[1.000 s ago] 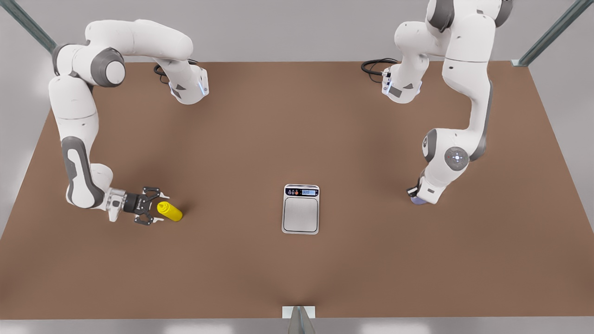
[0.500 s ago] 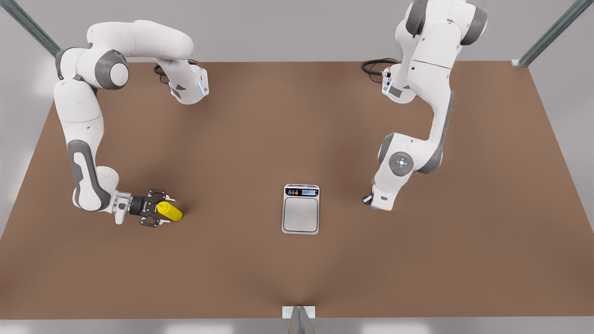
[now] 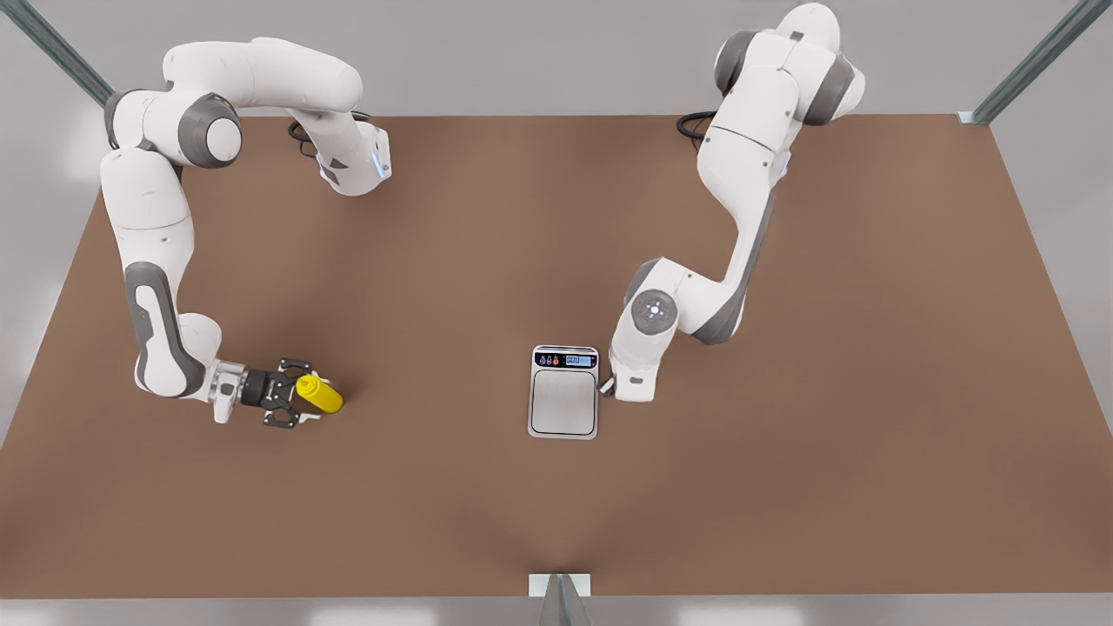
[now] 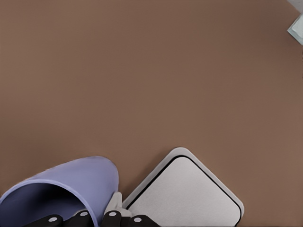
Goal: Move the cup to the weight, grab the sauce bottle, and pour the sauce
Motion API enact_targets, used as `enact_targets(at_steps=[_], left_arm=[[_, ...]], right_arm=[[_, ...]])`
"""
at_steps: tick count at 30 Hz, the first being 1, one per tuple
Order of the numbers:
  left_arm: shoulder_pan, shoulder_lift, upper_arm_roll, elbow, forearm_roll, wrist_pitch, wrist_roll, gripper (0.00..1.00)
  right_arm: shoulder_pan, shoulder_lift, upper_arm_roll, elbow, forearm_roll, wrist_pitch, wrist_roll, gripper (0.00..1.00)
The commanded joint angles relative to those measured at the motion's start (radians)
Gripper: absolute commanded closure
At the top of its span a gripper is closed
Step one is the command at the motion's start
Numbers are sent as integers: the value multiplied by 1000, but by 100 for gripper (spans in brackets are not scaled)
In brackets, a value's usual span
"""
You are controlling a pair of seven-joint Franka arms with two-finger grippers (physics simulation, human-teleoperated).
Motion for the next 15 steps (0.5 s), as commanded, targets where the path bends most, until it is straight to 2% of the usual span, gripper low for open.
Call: enact_targets(at_steps=[1, 11, 12, 13, 14, 15], left_arm=[[-7, 7, 0, 11, -37, 2, -8, 77], [-77, 151, 1, 265, -32, -111, -199, 77], [-77, 189, 1, 316, -32, -117, -222, 77], [-79, 196, 1, 330, -32, -117, -225, 77], [-83, 214, 3, 351, -32, -119, -249, 77], [-83, 219, 3, 367, -32, -119, -258, 77]], right_arm=[[0, 1, 2, 1, -1, 0, 0, 0], [1, 2, 31, 4, 18, 2, 3, 0], [1, 4, 31, 8, 18, 2, 5, 19], [1, 5, 31, 8, 19, 2, 5, 30], [0, 5, 32, 10, 18, 2, 5, 36], [1, 7, 32, 10, 19, 2, 5, 37]])
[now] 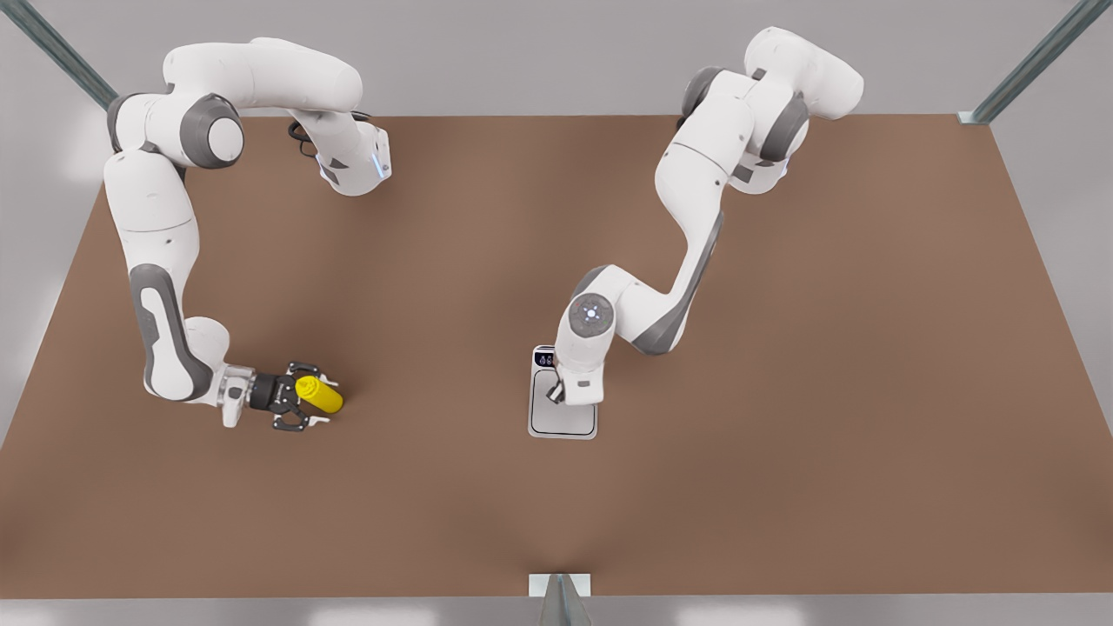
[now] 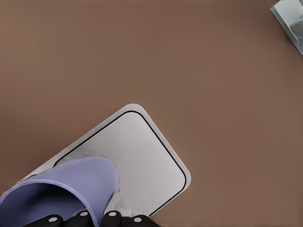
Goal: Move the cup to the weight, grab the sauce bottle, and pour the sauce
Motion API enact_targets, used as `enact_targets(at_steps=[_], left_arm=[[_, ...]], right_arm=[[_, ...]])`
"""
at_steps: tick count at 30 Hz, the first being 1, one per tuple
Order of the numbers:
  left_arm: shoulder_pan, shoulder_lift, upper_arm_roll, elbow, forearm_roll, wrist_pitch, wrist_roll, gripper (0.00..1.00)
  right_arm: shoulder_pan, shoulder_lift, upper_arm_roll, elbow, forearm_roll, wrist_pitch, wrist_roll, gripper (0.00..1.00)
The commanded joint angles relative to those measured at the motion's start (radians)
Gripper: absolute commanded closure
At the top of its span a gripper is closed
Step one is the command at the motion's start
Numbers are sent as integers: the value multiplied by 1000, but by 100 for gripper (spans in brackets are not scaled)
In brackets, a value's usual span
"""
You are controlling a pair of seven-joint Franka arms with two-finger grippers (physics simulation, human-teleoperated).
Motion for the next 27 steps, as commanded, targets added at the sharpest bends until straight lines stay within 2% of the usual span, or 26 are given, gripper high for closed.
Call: enact_targets(at_steps=[1, 5, 6, 7, 8, 15, 19, 22, 23, 24, 25, 27], left_arm=[[-1, 6, 1, 5, -10, 3, -10, 77], [-3, 43, 1, 72, -10, 4, -59, 66], [-3, 51, 1, 80, -10, 4, -66, 62], [-3, 53, 1, 87, -10, 4, -66, 52], [-3, 53, 1, 87, -10, 4, -67, 48], [0, 51, 6, 109, -10, -7, -89, 46], [4, 14, 9, 107, -12, -28, -89, 46], [16, -67, 12, 94, -18, -140, -23, 46], [77, -141, 13, 65, -50, -293, 115, 39], [125, -249, 32, -69, -56, -329, 255, 7], [151, -352, 121, -201, -71, -352, 419, 0], [151, -405, 380, -343, -140, -346, 612, 0]], right_arm=[[0, 0, 2, 0, 0, 2, 0, 37], [8, 1, 5, 0, 12, 0, 0, 41], [8, 1, 5, 0, 12, 0, 0, 42], [8, 1, 5, 0, 12, 0, 0, 42], [8, 1, 5, 0, 12, 0, 0, 42], [-2, -9, 3, 17, 11, -12, 34, 44], [63, -132, -6, 72, -101, 26, 281, 43], [113, -163, -5, 144, -215, 40, 446, 43], [159, -192, -3, 182, -319, 64, 610, 43], [210, -215, -2, 218, -408, 84, 732, 43], [264, -252, -2, 216, -514, 139, 851, 43], [374, -295, 5, 209, -770, 227, 1140, 43]])
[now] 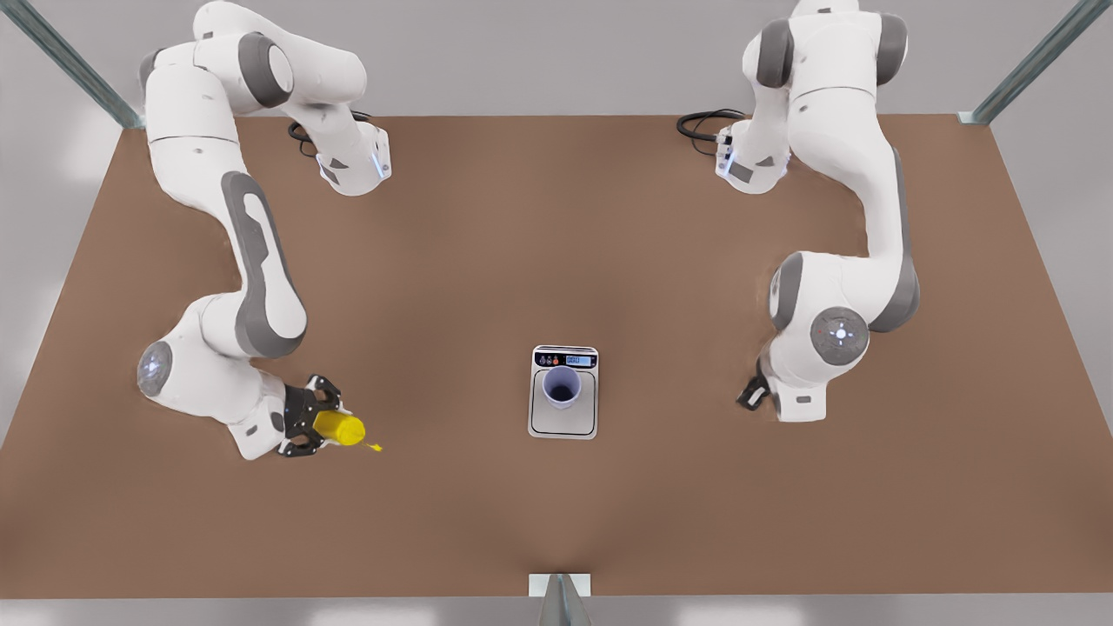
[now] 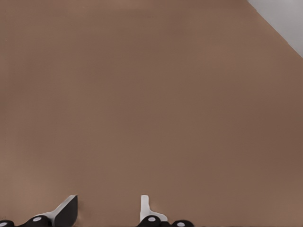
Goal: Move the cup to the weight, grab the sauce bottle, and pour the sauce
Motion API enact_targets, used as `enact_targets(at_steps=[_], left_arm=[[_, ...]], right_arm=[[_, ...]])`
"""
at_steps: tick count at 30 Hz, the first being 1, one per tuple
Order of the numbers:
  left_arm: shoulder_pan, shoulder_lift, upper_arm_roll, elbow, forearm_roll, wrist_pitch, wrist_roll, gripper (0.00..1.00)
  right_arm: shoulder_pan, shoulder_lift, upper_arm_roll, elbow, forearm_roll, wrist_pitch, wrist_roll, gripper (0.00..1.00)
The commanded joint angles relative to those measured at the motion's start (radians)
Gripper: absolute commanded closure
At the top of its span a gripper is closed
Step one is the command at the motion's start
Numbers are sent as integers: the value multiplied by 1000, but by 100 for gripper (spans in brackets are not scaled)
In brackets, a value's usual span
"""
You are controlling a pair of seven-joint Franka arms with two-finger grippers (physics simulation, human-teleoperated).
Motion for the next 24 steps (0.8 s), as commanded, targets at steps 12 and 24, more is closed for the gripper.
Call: enact_targets(at_steps=[12, 24], left_arm=[[545, -229, -511, -2, 147, -26, 661, 0], [544, -196, -502, 96, 160, -34, 664, 0]], right_arm=[[561, -16, -9, 2, -1050, -102, 785, 43], [708, 93, -9, 30, -1430, -332, 1037, 43]])
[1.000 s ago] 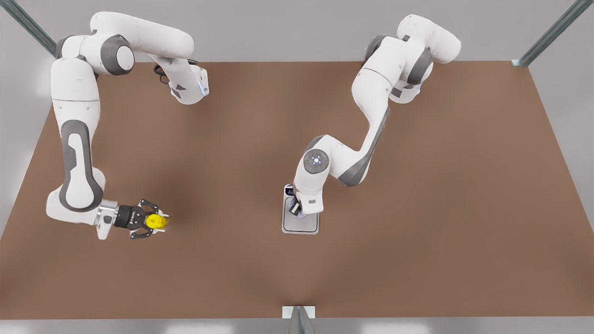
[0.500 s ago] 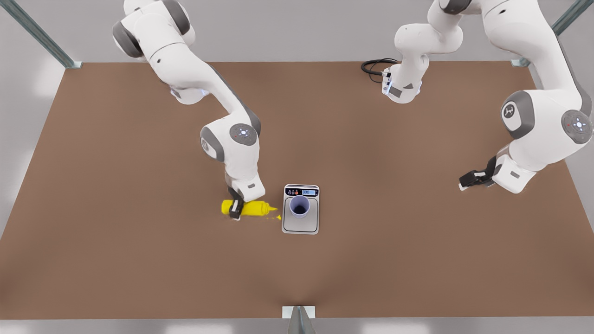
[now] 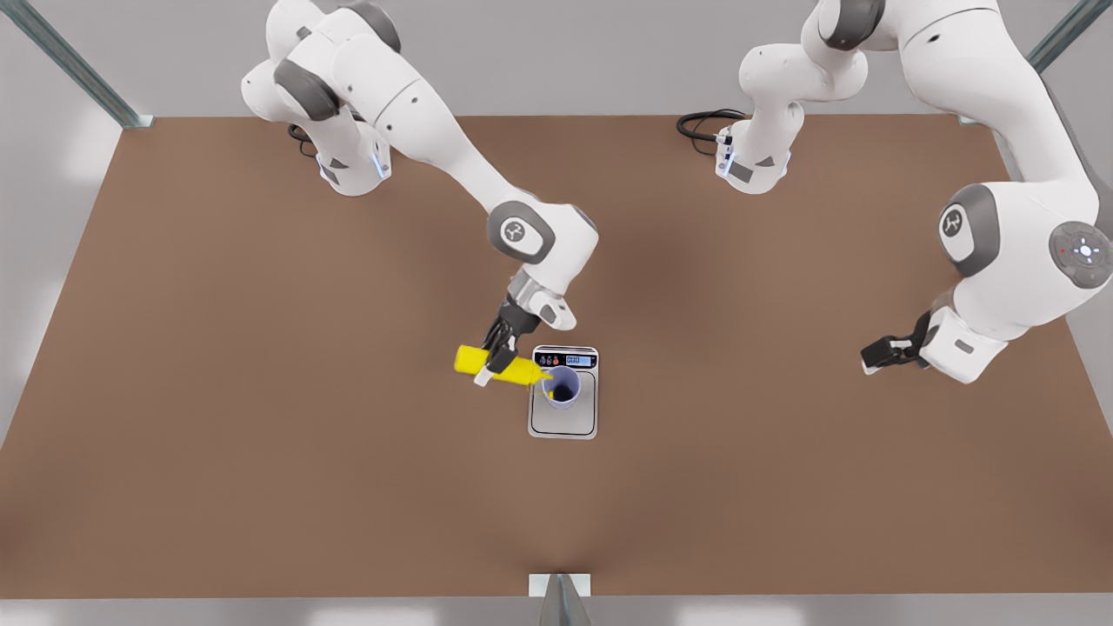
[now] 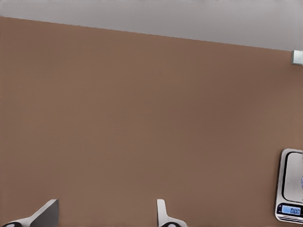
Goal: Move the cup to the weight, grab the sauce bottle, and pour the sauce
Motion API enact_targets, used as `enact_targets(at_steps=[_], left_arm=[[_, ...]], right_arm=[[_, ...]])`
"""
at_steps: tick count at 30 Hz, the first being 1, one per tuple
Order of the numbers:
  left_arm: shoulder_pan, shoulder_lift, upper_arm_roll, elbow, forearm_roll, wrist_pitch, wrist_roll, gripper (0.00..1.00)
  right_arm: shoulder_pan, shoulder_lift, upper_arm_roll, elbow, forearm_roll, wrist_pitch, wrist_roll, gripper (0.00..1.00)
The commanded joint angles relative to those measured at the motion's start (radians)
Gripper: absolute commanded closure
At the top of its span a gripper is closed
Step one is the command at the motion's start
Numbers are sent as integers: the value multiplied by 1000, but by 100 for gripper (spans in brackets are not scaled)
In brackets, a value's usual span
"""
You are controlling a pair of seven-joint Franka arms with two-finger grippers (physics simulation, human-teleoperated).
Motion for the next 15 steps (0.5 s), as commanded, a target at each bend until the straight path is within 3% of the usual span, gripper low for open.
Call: enact_targets(at_steps=[1, 5, 15], left_arm=[[0, -2, 0, 0, 1, 1, -1, 0], [0, -2, 0, 20, 1, 0, 1, 0], [0, -9, 0, 22, 2, 0, -1, 0]], right_arm=[[1, 4, 0, -1, -12, 0, 14, 43], [29, 46, 0, 2, -91, -55, 156, 43], [67, 102, 0, -3, -189, -78, 159, 43]])
